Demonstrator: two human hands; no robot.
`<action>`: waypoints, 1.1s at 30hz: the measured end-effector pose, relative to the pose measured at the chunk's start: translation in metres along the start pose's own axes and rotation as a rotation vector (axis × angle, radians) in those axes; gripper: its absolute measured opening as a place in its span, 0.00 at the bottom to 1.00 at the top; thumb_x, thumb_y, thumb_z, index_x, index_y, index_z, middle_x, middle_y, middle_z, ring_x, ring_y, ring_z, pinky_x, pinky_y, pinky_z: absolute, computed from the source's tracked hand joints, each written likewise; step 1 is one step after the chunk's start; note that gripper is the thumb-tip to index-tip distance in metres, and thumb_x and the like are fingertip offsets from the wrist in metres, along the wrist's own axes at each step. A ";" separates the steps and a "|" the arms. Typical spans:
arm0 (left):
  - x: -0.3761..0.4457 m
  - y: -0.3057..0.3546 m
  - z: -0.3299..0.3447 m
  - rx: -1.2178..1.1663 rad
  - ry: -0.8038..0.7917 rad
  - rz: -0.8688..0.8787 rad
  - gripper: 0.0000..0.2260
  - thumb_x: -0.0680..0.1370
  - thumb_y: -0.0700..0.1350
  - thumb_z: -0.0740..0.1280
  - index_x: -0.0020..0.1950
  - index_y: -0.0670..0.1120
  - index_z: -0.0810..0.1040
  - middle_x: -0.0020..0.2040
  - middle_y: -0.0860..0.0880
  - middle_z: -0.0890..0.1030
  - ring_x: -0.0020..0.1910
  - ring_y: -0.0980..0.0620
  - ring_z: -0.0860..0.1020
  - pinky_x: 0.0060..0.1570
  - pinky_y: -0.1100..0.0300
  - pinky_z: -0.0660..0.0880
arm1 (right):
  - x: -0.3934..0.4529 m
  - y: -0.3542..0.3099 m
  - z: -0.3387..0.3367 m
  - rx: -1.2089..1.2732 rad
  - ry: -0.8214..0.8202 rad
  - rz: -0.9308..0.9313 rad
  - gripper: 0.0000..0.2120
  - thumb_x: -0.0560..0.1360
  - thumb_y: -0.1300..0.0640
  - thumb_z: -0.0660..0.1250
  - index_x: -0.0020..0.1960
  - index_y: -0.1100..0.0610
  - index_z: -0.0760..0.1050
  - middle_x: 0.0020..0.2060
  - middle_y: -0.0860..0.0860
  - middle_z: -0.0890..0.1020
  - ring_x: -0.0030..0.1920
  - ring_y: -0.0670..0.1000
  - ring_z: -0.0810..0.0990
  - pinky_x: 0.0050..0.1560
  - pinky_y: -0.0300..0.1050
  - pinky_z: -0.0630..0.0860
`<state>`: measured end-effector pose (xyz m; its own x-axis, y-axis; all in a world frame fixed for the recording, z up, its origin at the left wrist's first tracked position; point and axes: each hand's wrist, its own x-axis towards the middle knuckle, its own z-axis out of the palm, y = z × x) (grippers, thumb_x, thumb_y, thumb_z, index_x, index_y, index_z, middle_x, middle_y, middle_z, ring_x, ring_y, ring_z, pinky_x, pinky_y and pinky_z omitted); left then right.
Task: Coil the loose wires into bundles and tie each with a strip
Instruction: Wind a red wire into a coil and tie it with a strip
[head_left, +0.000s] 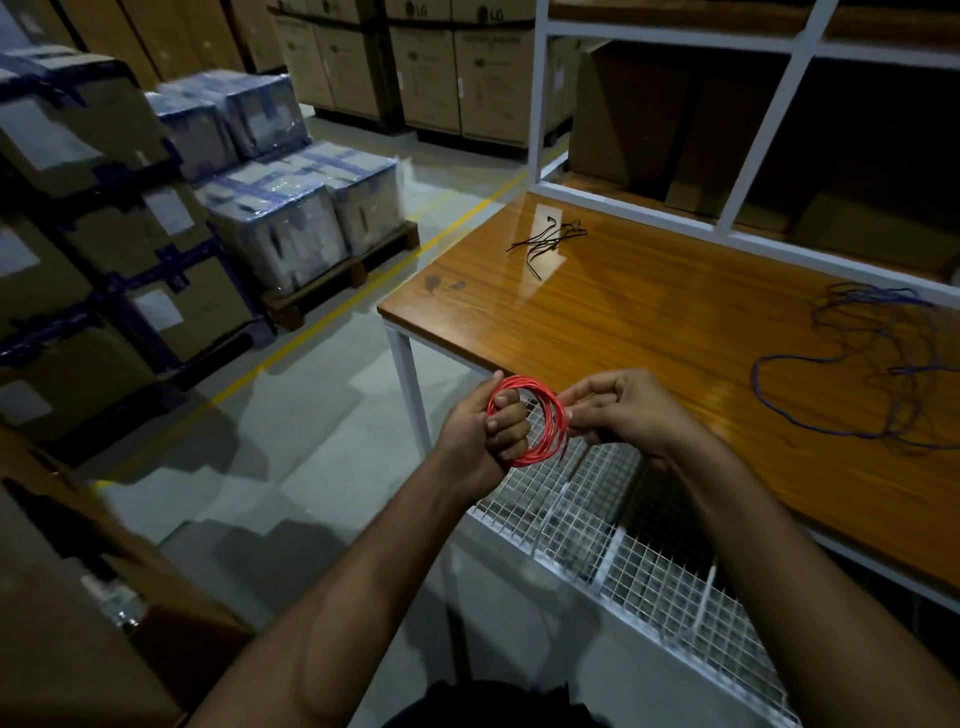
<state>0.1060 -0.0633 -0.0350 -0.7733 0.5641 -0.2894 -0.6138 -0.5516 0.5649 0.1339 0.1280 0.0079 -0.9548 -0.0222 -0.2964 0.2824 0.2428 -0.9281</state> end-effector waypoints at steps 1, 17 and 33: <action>0.001 -0.002 0.001 -0.005 0.004 0.002 0.19 0.84 0.52 0.54 0.34 0.48 0.68 0.22 0.54 0.63 0.20 0.58 0.59 0.22 0.65 0.55 | 0.000 -0.003 0.000 0.028 0.011 0.021 0.06 0.72 0.69 0.72 0.48 0.63 0.81 0.37 0.57 0.86 0.37 0.51 0.85 0.35 0.40 0.80; -0.002 0.000 0.014 0.031 -0.099 -0.117 0.20 0.84 0.52 0.54 0.32 0.48 0.67 0.21 0.54 0.63 0.18 0.57 0.62 0.20 0.65 0.57 | -0.002 -0.027 -0.016 -0.017 -0.425 0.109 0.31 0.74 0.70 0.70 0.74 0.63 0.66 0.34 0.56 0.83 0.37 0.53 0.85 0.43 0.47 0.83; 0.026 -0.028 0.055 0.146 0.029 -0.047 0.22 0.84 0.53 0.55 0.31 0.47 0.67 0.20 0.54 0.62 0.16 0.59 0.59 0.18 0.66 0.55 | -0.017 0.025 -0.041 0.001 -0.142 -0.029 0.13 0.83 0.54 0.59 0.43 0.56 0.77 0.34 0.49 0.81 0.37 0.47 0.76 0.42 0.43 0.72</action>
<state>0.1121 0.0006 -0.0161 -0.7501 0.5677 -0.3392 -0.6211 -0.4289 0.6559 0.1531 0.1738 -0.0012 -0.9398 -0.1660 -0.2987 0.2555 0.2391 -0.9368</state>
